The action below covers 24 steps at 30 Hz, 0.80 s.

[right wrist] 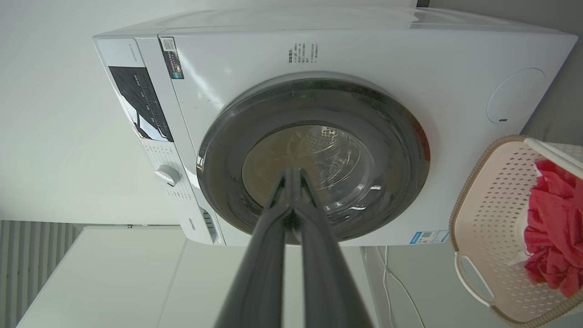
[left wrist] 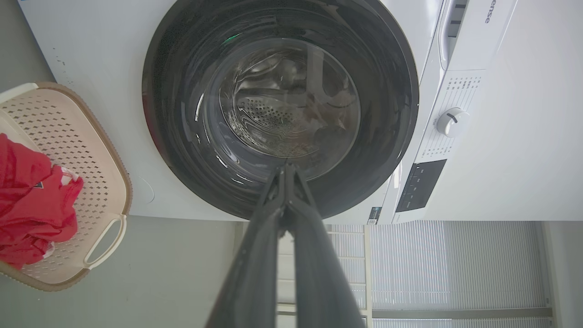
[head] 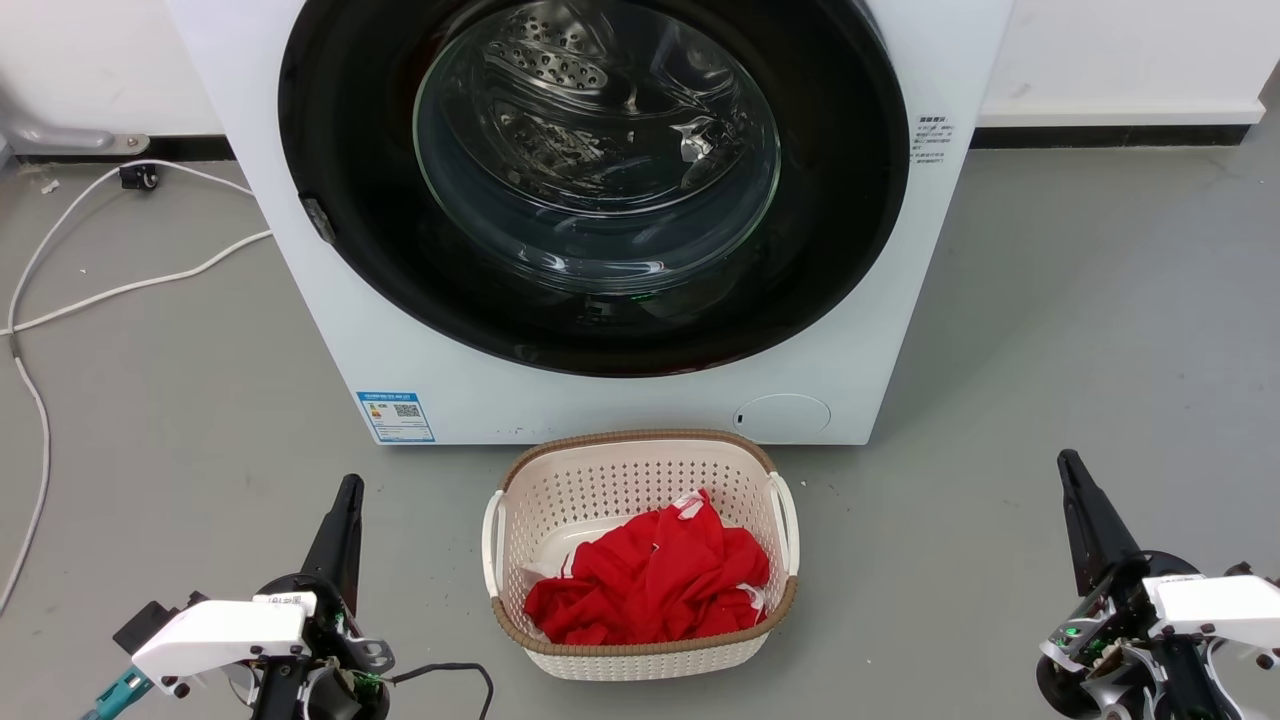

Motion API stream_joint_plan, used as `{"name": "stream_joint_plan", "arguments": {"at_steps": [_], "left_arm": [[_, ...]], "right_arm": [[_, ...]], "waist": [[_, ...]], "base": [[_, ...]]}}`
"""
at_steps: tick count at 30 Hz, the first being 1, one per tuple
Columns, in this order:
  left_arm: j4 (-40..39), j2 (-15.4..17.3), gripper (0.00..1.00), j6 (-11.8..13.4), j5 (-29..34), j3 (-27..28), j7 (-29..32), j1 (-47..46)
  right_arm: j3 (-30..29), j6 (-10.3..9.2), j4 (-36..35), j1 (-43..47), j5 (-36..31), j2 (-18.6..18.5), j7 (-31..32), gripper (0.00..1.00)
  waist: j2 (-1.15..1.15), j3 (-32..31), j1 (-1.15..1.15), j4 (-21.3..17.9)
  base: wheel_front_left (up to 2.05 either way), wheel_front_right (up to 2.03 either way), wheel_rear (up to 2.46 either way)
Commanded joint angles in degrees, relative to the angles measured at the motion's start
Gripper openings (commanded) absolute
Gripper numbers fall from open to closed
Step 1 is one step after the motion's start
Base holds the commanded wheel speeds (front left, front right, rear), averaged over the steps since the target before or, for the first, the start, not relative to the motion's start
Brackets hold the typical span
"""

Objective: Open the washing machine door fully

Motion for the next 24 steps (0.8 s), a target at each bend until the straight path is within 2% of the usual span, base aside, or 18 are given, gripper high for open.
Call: {"name": "stream_joint_plan", "arguments": {"at_steps": [1,14,15,24], "left_arm": [[0.04,-0.03,0.00,-0.17,0.19,0.18,0.31,-0.41],[0.04,-0.09,0.00,-0.17,0.21,0.28,0.33,-0.42],[0.18,-0.09,1.00,0.00,0.16,0.06,0.14,0.07],[-0.50,-0.10,1.00,0.00,1.46,-1.83,-1.67,0.39]], "right_arm": [[-0.13,0.00,0.11,-0.73,-0.40,0.13,0.31,0.00],[-0.28,0.00,0.11,-0.74,-0.55,0.25,0.39,0.00],[-0.19,0.01,0.14,0.09,-0.12,0.13,0.21,1.00],[0.73,0.00,-0.86,1.01,-0.33,0.26,-1.74,1.00]], "waist": [[0.00,0.00,0.00,0.00],[0.00,0.00,0.00,0.00],[0.00,0.00,0.00,0.00],[0.00,-0.01,0.00,0.00]], "base": [[0.00,0.00,0.00],[0.00,0.00,0.00],[0.00,0.00,0.00],[0.00,0.00,0.00]]}}
